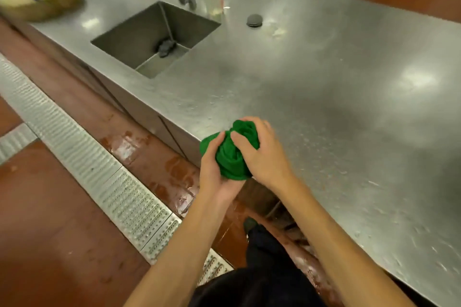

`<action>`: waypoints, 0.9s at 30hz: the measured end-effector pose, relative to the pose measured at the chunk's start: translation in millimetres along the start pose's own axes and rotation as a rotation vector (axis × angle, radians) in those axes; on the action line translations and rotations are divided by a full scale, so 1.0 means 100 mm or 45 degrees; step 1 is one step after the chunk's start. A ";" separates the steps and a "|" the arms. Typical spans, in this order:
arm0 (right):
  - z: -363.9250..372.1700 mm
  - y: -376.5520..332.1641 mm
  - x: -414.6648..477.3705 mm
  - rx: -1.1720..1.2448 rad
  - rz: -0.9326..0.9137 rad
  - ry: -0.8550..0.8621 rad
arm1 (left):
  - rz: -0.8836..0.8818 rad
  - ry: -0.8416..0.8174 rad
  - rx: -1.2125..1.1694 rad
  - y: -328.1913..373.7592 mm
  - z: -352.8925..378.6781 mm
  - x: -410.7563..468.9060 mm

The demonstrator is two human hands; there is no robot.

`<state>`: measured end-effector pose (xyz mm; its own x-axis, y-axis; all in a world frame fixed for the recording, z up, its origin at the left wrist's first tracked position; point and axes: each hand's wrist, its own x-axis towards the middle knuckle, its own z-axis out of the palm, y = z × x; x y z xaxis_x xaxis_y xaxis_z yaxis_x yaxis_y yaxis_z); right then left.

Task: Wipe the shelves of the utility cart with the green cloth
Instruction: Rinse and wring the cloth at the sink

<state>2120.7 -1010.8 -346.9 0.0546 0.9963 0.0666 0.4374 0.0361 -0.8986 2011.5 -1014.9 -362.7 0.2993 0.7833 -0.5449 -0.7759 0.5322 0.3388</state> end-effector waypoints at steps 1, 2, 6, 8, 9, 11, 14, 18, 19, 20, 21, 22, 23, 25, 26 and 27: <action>0.10 -0.02 0.14 -0.051 -0.036 -0.023 | 0.049 0.056 -0.016 0.15 0.01 0.09; 0.18 -0.05 0.28 -0.064 -0.061 -0.037 | 0.102 0.106 -0.035 0.31 0.02 0.16; 0.42 -0.21 0.74 0.059 -0.195 -0.124 | 0.311 0.323 -0.098 0.96 0.06 0.34; 0.58 -0.26 0.91 0.032 -0.323 -0.294 | 0.375 0.390 -0.125 1.27 0.03 0.42; 0.68 -0.28 1.00 0.015 -0.386 -0.383 | 0.409 0.407 -0.138 1.41 0.02 0.46; 0.89 -0.33 1.18 0.006 -0.466 -0.503 | 0.464 0.420 -0.158 1.68 -0.04 0.53; 1.27 -0.50 1.47 0.085 -0.485 -0.559 | 0.469 0.329 -0.124 2.06 -0.08 0.64; 1.90 -0.83 1.94 0.152 -0.456 -0.336 | 0.471 0.265 -0.083 2.56 -0.14 0.86; 2.08 -0.92 2.07 0.129 -0.474 -0.255 | 0.498 0.257 -0.099 2.74 -0.18 0.93; 2.25 -0.99 2.21 0.095 -0.502 -0.189 | 0.520 0.244 -0.105 2.92 -0.24 1.00; 2.42 -1.06 2.34 0.066 -0.535 -0.143 | 0.533 0.224 -0.101 3.11 -0.29 1.04; 2.59 -1.14 2.47 0.044 -0.577 -0.106 | 0.538 0.205 -0.093 3.31 -0.33 1.08; 2.74 -1.21 2.60 0.019 -0.620 -0.071 | 0.529 0.191 -0.082 3.51 -0.37 1.12; 3.01 -1.37 2.82 -0.022 -0.673 -0.027 | 0.498 0.176 -0.056 3.87 -0.42 1.17; 3.12 -1.45 2.91 -0.020 -0.683 -0.012 | 0.510 0.182 -0.028 4.02 -0.45 1.21; 3.22 -1.52 3.00 -0.005 -0.690 0.011 | 0.541 0.205 -0.005 4.16 -0.46 1.25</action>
<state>1781.3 -691.9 -329.9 -0.1727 0.8343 0.5236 0.4082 0.5444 -0.7328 1701.0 -710.6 -325.0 -0.1362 0.8718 -0.4705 -0.8133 0.1729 0.5556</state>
